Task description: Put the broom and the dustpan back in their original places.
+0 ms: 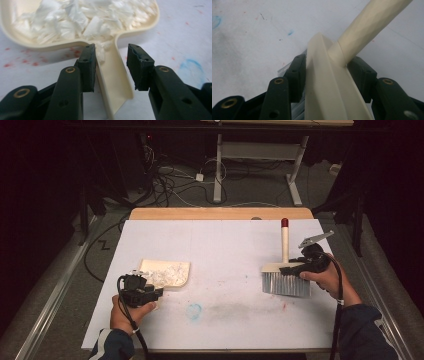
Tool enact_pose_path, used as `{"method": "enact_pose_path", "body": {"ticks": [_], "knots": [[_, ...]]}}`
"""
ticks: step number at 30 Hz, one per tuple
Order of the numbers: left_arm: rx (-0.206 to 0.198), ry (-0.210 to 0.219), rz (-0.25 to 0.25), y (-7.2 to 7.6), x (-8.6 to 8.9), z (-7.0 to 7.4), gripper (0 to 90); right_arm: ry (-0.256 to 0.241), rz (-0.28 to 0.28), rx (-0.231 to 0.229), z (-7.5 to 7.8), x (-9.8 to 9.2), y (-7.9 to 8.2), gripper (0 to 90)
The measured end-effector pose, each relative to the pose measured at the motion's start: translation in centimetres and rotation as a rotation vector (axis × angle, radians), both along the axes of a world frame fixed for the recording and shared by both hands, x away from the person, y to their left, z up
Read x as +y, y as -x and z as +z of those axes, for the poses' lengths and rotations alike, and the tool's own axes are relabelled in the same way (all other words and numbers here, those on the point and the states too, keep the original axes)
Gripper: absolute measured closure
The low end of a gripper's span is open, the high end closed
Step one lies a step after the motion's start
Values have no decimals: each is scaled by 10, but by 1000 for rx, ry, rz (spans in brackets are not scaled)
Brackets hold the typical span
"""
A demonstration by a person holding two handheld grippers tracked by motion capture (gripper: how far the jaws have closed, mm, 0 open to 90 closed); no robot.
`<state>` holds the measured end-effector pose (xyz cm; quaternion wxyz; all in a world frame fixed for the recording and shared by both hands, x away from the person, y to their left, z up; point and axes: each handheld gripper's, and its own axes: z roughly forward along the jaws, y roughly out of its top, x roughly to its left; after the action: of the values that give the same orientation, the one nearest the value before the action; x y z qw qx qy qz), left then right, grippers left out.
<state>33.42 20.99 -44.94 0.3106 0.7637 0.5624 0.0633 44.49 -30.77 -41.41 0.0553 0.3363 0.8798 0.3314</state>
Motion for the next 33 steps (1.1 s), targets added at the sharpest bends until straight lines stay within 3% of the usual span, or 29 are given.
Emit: {"method": "enact_pose_path", "body": {"ticks": [4, 6, 8, 11, 13, 16, 25, 29, 31, 33], "knots": [[-32, -57, -23, 0, -6, 2, 526, 53, -12, -24, -1, 2, -7, 447], [-64, -76, -43, 0, -6, 4, 513, 83, -48, -48, 0, 3, -8, 386], [-108, -90, -68, -1, -4, 7, 470, 99, -76, -86, 2, 1, -10, 425], [-206, -107, -98, 1, -3, 12, 428, 37, -118, -123, 6, -4, -11, 423], [-275, -117, -88, 2, -2, 15, 348, 30, -139, -155, 8, -4, -10, 420], [-336, -128, -102, 4, -2, 20, 287, -5, -154, -196, 12, -4, -5, 394], [-446, -136, -130, 6, -6, 24, 226, -42, -205, -342, 16, 6, 12, 327], [-481, -154, -149, 8, -9, 25, 209, -44, -254, -395, 17, 12, 19, 272], [-507, -190, -155, 11, -12, 25, 208, -47, -276, -431, 17, 16, 24, 251], [-520, -182, -171, 13, -14, 25, 208, -60, -278, -443, 17, 19, 29, 227]]}}
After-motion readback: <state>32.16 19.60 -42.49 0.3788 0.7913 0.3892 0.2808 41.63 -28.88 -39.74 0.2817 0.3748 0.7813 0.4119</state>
